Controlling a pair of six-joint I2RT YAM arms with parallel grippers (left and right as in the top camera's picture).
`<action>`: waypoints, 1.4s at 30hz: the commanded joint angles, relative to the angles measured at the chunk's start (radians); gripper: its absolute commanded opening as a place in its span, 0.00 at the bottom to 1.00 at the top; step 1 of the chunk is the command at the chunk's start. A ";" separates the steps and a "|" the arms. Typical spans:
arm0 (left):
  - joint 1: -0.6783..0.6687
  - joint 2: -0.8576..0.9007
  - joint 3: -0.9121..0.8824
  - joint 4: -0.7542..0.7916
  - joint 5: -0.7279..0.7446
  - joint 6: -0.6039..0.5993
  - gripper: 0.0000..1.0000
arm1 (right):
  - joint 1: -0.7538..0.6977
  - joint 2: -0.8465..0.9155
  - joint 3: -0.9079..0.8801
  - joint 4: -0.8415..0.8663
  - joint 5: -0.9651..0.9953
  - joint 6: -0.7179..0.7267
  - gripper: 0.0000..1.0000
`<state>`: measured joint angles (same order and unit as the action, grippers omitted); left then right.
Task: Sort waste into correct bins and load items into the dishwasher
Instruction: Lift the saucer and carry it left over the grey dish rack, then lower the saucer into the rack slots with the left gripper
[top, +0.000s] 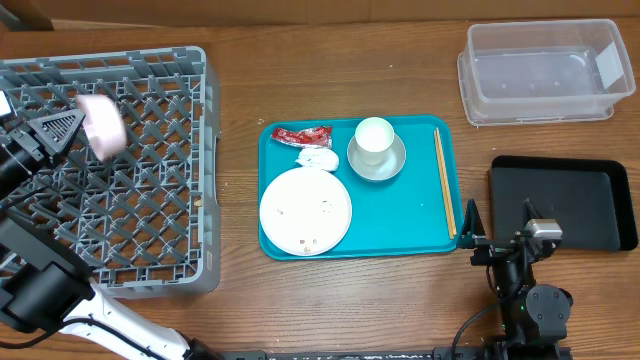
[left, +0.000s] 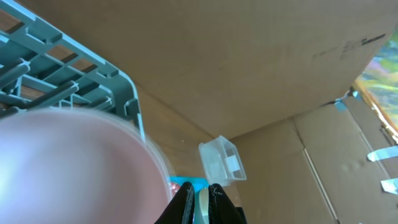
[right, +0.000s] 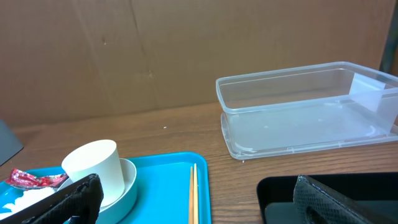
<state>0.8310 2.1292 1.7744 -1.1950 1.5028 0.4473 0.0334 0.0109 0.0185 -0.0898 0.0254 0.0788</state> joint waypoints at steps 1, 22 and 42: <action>-0.010 -0.008 -0.009 0.002 -0.022 0.100 0.11 | -0.003 -0.008 -0.011 0.007 -0.002 0.003 1.00; -0.027 -0.026 -0.014 0.016 0.077 -0.086 0.82 | -0.003 -0.008 -0.011 0.007 -0.002 0.003 1.00; -0.616 -0.212 0.276 -0.017 -1.578 -0.610 1.00 | -0.003 -0.008 -0.011 0.007 -0.002 0.003 1.00</action>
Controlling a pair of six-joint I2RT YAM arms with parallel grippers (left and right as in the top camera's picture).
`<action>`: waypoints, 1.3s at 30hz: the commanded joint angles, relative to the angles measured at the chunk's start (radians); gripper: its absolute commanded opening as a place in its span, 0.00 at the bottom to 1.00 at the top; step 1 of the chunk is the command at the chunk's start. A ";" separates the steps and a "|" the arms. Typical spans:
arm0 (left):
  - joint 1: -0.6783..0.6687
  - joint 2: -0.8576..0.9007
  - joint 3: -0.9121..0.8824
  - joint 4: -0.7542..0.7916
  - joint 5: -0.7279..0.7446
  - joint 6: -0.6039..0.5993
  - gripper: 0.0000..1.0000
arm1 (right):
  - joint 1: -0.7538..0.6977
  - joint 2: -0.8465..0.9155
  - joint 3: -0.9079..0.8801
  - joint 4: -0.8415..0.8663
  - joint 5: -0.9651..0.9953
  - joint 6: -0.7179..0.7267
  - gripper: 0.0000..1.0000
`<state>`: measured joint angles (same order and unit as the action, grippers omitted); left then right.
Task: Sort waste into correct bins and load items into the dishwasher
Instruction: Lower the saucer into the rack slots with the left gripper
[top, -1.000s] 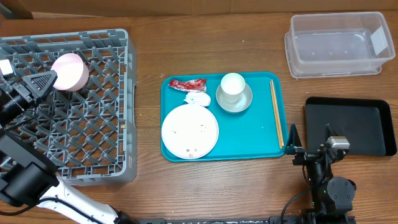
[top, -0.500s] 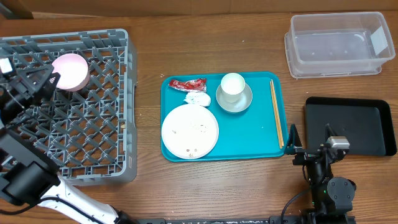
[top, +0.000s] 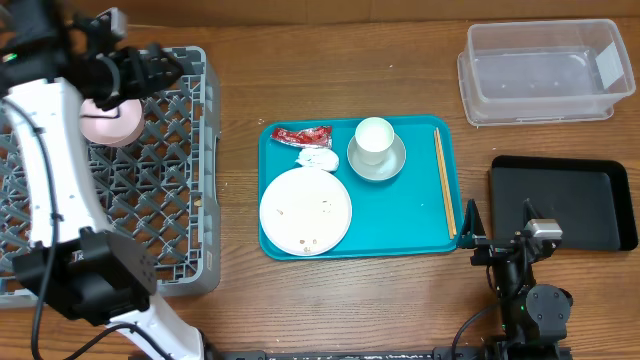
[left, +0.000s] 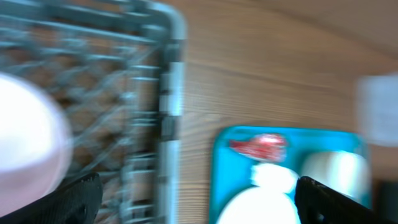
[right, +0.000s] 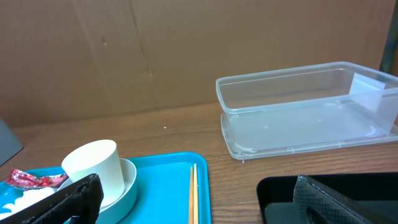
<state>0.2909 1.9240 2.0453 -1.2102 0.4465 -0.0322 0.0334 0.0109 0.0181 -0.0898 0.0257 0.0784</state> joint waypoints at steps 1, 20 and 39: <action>-0.098 0.000 -0.006 0.001 -0.566 -0.130 1.00 | -0.003 -0.008 -0.010 0.007 -0.002 0.004 1.00; -0.127 0.205 -0.029 -0.043 -0.667 -0.163 0.64 | -0.003 -0.008 -0.010 0.007 -0.002 0.004 1.00; -0.092 0.248 -0.074 -0.011 -0.682 -0.167 0.39 | -0.003 -0.008 -0.010 0.007 -0.002 0.004 1.00</action>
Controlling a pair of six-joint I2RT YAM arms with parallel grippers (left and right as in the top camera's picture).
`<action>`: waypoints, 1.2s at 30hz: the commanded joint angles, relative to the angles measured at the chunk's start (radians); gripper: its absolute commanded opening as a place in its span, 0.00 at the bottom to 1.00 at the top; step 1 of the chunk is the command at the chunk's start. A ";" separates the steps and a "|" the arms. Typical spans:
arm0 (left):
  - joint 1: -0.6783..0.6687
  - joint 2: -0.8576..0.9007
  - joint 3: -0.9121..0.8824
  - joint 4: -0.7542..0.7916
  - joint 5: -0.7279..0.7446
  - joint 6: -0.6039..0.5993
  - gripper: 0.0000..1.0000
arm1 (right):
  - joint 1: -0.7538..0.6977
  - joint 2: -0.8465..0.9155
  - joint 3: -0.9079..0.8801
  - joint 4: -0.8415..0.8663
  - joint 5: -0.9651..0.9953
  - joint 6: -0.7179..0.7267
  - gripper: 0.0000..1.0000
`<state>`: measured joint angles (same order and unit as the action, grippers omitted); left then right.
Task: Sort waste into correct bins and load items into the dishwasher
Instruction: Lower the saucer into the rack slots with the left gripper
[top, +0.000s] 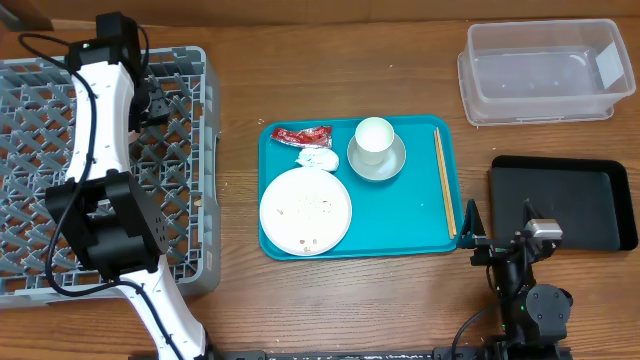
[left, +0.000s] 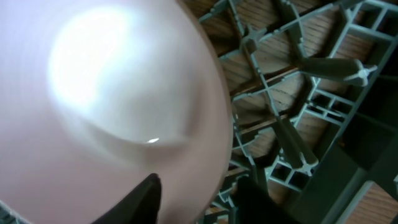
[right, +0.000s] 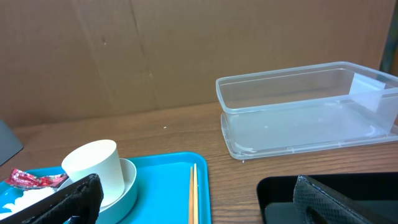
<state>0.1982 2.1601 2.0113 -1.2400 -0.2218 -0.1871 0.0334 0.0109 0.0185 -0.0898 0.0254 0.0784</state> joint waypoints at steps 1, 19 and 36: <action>0.001 0.011 -0.051 0.024 -0.014 -0.012 0.39 | -0.003 -0.008 -0.011 0.007 -0.002 0.004 1.00; 0.024 -0.042 0.035 -0.006 0.172 -0.030 0.04 | -0.003 -0.008 -0.011 0.007 -0.002 0.004 1.00; 0.069 -0.055 0.314 -0.219 0.222 0.016 1.00 | -0.003 -0.008 -0.011 0.007 -0.002 0.004 1.00</action>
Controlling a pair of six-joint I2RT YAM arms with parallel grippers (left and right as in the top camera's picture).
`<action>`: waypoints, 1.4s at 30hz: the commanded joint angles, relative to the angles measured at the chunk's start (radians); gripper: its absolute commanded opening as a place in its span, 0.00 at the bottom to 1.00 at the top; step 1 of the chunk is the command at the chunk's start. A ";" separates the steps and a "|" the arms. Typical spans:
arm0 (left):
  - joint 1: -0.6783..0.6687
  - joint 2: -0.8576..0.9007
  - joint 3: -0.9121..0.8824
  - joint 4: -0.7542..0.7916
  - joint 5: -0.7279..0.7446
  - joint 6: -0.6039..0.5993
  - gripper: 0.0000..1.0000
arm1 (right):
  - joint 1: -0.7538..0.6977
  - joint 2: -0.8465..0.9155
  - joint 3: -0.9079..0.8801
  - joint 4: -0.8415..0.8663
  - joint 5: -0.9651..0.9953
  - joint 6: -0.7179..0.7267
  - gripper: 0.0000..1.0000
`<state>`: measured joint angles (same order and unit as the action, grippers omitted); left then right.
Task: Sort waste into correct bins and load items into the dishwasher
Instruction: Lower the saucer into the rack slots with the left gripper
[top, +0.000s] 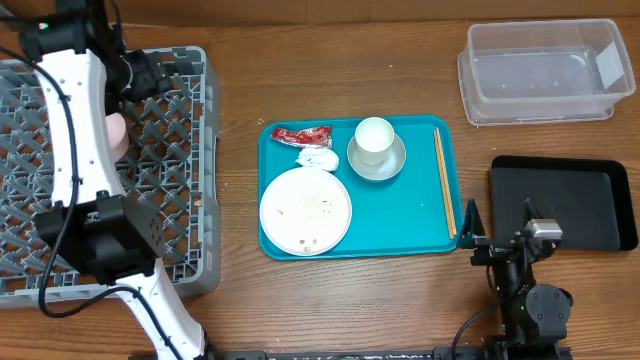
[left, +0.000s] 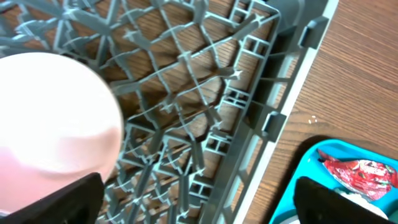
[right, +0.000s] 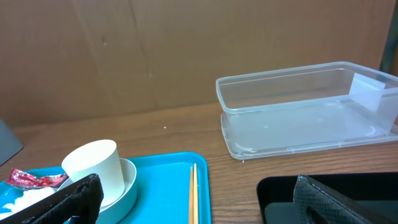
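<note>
A pink bowl (top: 116, 136) lies in the grey dishwasher rack (top: 190, 180), half hidden by my left arm; in the left wrist view the pink bowl (left: 53, 121) sits at the left. My left gripper (top: 150, 72) hovers over the rack's far right part, open and empty (left: 199, 208). The teal tray (top: 400, 220) carries a white plate (top: 305, 210), a white cup (top: 374, 135) in a grey bowl (top: 376, 162), chopsticks (top: 443, 180), a red wrapper (top: 302, 135) and a crumpled tissue (top: 318, 157). My right gripper (right: 199, 205) rests open, low beside the tray's near right corner.
A clear plastic bin (top: 545, 70) stands at the far right. A black bin (top: 565, 200) lies on the right, close to the right arm (top: 525, 270). Cardboard walls close off the back. Bare wood separates rack and tray.
My left gripper was pressed close against the pink bowl, which filled its view. Now it stands back from the bowl, wide open, and the bowl shows in the rack. The right arm is unchanged.
First the pink bowl was at my left gripper above the rack's left part. Then the bowl sat in the rack's far part with the gripper beside it. Then the gripper was close against the bowl. Now it is clear of the bowl. The tray is untouched.
</note>
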<state>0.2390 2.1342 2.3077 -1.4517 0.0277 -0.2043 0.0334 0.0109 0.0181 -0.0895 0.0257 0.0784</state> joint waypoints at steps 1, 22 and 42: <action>0.035 -0.029 0.003 -0.003 -0.053 0.032 1.00 | -0.003 -0.008 -0.010 0.006 -0.002 0.004 1.00; 0.106 -0.029 -0.336 0.123 -0.073 0.044 0.70 | -0.003 -0.008 -0.010 0.006 -0.002 0.004 1.00; 0.109 -0.029 -0.420 0.201 -0.090 0.044 0.34 | -0.003 -0.008 -0.010 0.006 -0.002 0.004 1.00</action>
<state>0.3431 2.1227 1.9182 -1.2602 -0.0498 -0.1589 0.0334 0.0109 0.0181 -0.0898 0.0257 0.0784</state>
